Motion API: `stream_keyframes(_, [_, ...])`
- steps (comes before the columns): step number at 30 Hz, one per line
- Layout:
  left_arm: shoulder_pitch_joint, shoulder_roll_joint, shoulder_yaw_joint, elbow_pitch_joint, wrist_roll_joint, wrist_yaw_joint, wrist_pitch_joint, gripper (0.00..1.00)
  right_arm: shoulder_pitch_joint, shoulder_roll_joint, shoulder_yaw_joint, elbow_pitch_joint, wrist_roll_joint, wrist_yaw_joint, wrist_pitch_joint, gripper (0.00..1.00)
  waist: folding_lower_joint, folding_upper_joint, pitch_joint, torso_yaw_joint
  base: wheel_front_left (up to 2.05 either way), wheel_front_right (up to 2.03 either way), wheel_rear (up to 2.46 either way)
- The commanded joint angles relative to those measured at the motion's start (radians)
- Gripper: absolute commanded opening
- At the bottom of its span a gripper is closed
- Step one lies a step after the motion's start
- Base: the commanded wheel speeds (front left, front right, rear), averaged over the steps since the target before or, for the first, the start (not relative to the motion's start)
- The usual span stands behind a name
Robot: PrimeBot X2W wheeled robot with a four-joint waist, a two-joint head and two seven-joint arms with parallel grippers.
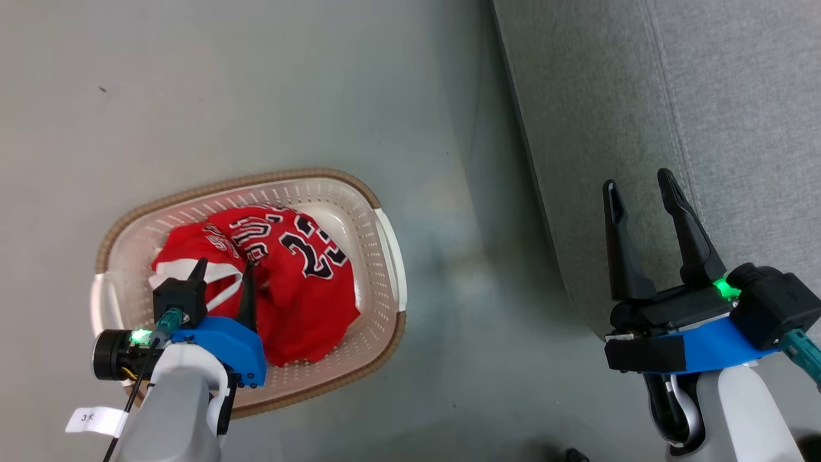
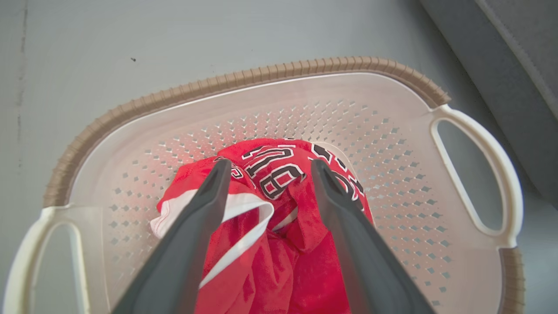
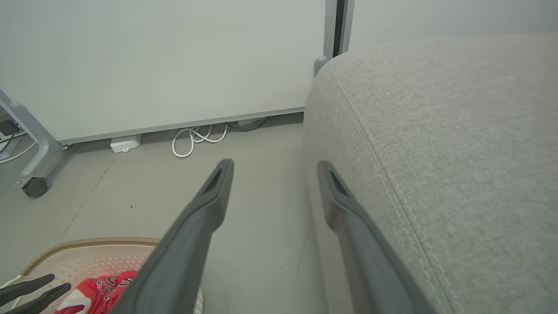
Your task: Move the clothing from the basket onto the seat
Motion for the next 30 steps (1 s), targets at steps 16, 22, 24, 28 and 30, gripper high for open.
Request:
stream_keyframes(16, [-0.123, 0.051, -0.009, 0.157, 0.016, 0.083, 0.022, 1.00, -0.044, -0.001, 0.024, -0.036, 0.083, 0.000, -0.003, 1.00, -0.0002, 0.0000, 0.158, -0.063, 0.00, 0.00, 0.00])
stream_keyframes(22, [-0.149, 0.067, -0.019, 0.205, 0.026, 0.125, 0.033, 1.00, -0.051, -0.001, 0.038, -0.038, 0.093, 0.000, -0.003, 1.00, -0.0002, 0.0000, 0.185, -0.075, 0.00, 0.00, 0.00])
stream_keyframes(24, [-0.161, 0.073, -0.021, 0.218, 0.028, 0.133, 0.035, 1.00, -0.051, -0.001, 0.041, -0.037, 0.097, 0.000, -0.003, 1.00, -0.0002, 0.0000, 0.192, -0.078, 0.00, 0.00, 0.00])
stream_keyframes(28, [-0.182, 0.083, -0.021, 0.243, 0.025, 0.150, 0.039, 1.00, -0.056, -0.001, 0.045, -0.033, 0.101, 0.000, -0.003, 1.00, -0.0002, 0.0000, 0.202, -0.082, 0.00, 0.00, 0.00])
stream_keyframes(30, [-0.190, 0.084, -0.022, 0.254, 0.021, 0.158, 0.040, 1.00, -0.060, -0.001, 0.047, -0.034, 0.101, 0.000, -0.003, 1.00, -0.0002, 0.0000, 0.204, -0.084, 0.00, 0.00, 0.00])
